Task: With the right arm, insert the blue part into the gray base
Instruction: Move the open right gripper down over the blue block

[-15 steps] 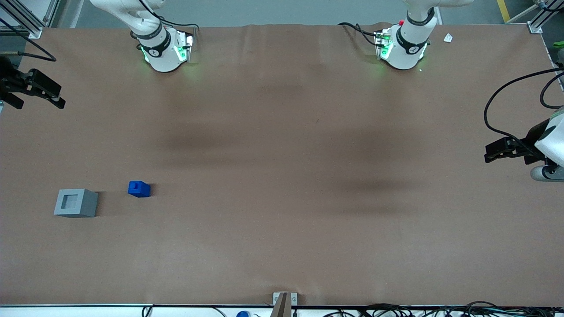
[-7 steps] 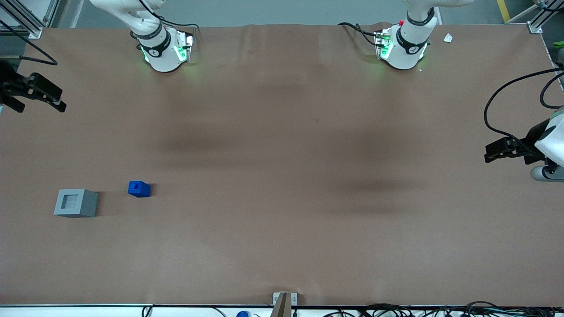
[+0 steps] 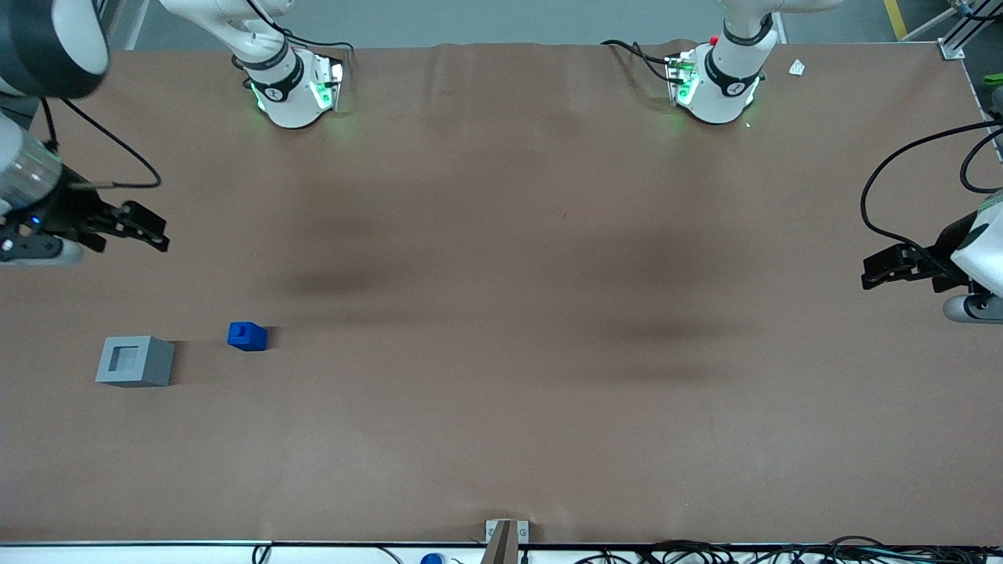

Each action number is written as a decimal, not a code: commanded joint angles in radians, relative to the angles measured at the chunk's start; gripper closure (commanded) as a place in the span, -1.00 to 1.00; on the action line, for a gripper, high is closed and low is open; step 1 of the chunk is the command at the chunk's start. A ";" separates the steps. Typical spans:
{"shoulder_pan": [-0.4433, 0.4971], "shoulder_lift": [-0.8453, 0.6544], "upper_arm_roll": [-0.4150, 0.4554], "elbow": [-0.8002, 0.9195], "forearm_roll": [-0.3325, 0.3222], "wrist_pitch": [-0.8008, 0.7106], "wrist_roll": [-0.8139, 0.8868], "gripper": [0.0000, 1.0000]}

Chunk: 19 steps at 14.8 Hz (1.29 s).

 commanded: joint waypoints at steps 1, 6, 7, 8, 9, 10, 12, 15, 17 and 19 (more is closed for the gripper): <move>-0.001 0.022 -0.003 -0.064 -0.005 0.061 -0.002 -1.00; -0.013 0.111 -0.003 -0.143 -0.007 0.238 -0.004 -1.00; -0.013 0.129 -0.002 -0.152 -0.008 0.266 -0.004 -1.00; -0.015 0.159 -0.003 -0.152 -0.007 0.283 -0.002 -1.00; -0.015 0.185 -0.003 -0.154 -0.008 0.315 -0.004 -0.95; -0.013 0.208 -0.003 -0.154 -0.008 0.341 -0.004 -0.85; -0.010 0.251 -0.003 -0.154 -0.008 0.381 -0.004 -0.80; -0.005 0.301 -0.003 -0.152 -0.019 0.427 -0.005 -0.71; -0.007 0.329 -0.003 -0.154 -0.024 0.450 -0.005 -0.66; -0.007 0.352 -0.003 -0.154 -0.024 0.469 -0.005 -0.60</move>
